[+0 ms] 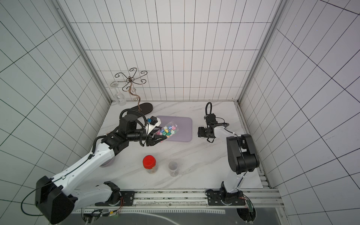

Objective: Pour the candies out of the jar
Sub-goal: 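Place the lid at the center of the board, then pour the candies out of the jar onto the tray.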

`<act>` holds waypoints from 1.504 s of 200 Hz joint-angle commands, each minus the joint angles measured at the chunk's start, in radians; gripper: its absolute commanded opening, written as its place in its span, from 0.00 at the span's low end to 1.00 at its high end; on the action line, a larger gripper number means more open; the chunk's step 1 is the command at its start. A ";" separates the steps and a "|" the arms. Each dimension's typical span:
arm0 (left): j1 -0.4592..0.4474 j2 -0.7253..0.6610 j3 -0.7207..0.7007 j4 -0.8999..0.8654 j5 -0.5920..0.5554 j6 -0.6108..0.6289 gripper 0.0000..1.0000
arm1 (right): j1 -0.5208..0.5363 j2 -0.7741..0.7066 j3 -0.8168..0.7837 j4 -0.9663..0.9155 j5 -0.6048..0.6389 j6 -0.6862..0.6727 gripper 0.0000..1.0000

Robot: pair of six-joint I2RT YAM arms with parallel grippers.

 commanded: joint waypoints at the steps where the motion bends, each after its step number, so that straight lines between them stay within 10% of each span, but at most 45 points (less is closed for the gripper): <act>1: -0.004 0.002 0.020 0.033 0.000 0.020 0.43 | -0.001 0.014 -0.041 0.002 0.013 0.007 0.68; 59: -0.005 0.018 0.024 0.033 -0.003 0.018 0.43 | 0.000 -0.008 -0.023 -0.021 0.023 0.008 0.81; 301: -0.001 0.144 -0.010 0.137 -0.170 0.023 0.42 | -0.003 -0.297 -0.123 -0.031 -0.179 0.003 0.80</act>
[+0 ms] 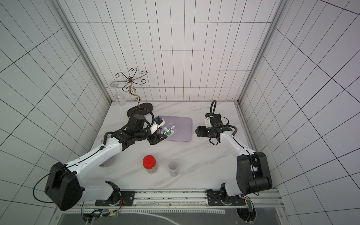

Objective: Pour the candies out of the jar
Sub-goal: 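Pour the candies out of the jar onto the tray.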

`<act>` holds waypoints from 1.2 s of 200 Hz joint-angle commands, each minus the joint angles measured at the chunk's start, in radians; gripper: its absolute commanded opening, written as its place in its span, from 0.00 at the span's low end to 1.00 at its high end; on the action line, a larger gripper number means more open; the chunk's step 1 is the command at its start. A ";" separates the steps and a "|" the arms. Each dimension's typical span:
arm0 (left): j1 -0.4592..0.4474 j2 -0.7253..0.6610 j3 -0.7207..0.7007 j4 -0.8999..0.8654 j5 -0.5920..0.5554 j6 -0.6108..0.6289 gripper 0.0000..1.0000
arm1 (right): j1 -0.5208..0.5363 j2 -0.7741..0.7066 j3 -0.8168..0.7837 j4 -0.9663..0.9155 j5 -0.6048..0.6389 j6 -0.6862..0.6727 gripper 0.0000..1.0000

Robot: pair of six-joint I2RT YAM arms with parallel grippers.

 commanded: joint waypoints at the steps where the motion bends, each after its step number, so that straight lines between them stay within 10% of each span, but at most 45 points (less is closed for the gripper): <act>1: 0.006 0.000 -0.019 0.151 0.024 -0.001 0.42 | -0.003 -0.016 -0.042 0.017 -0.023 -0.004 0.80; 240: 0.020 0.394 0.177 -0.022 -0.201 0.021 0.37 | -0.026 -0.048 -0.049 0.025 -0.081 -0.022 0.80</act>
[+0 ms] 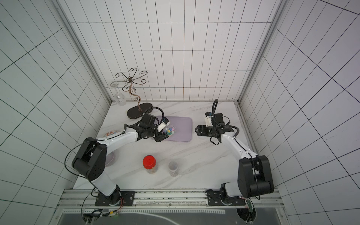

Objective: Pour the candies out of the jar
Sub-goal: 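Pour the candies out of the jar onto the tray.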

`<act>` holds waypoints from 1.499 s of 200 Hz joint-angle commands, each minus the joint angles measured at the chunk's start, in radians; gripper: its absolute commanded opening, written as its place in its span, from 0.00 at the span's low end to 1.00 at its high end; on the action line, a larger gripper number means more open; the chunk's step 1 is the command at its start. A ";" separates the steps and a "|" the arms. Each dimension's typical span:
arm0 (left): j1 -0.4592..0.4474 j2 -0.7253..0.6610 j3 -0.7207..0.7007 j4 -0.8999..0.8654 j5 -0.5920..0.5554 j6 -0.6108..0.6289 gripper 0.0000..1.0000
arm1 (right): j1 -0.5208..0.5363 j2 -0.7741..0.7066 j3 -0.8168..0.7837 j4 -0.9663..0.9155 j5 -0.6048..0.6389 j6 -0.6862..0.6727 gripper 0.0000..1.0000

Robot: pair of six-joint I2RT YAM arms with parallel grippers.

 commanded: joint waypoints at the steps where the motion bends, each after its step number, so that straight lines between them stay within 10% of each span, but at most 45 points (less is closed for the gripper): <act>1: -0.005 0.019 0.050 -0.005 -0.037 0.005 0.37 | -0.012 -0.012 -0.048 0.011 -0.014 -0.006 0.80; 300: -0.049 0.167 0.352 -0.393 -0.381 -0.079 0.38 | -0.034 0.014 -0.028 -0.019 -0.022 -0.004 0.80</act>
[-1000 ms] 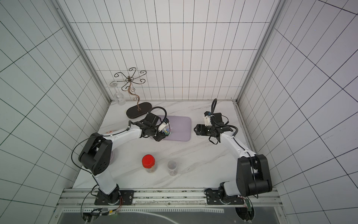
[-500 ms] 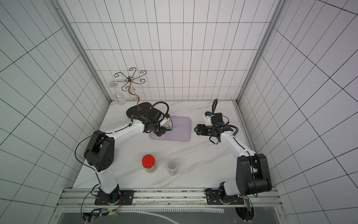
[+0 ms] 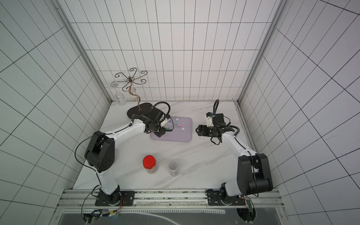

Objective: Pour the candies out of the jar
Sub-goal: 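Pour the candies out of the jar onto the tray.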

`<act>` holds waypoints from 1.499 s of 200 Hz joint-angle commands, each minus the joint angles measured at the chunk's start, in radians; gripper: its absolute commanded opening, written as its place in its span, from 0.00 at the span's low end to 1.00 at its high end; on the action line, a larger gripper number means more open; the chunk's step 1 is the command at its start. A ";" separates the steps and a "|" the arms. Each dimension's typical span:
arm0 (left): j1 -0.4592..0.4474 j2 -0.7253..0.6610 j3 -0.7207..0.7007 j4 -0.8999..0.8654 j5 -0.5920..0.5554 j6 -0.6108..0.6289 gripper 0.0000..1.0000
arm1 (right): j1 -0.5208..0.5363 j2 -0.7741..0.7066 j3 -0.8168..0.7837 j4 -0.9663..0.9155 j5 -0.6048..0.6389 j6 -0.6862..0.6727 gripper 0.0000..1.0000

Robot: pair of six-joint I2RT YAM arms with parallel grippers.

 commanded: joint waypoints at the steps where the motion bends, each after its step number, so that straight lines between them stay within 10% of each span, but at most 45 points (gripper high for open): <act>1: -0.005 0.019 0.044 -0.017 -0.034 -0.008 0.38 | -0.008 -0.011 -0.024 -0.024 0.001 -0.005 0.80; 300: -0.044 0.010 0.145 -0.220 -0.166 -0.044 0.39 | -0.008 -0.018 -0.021 -0.025 -0.013 0.014 0.80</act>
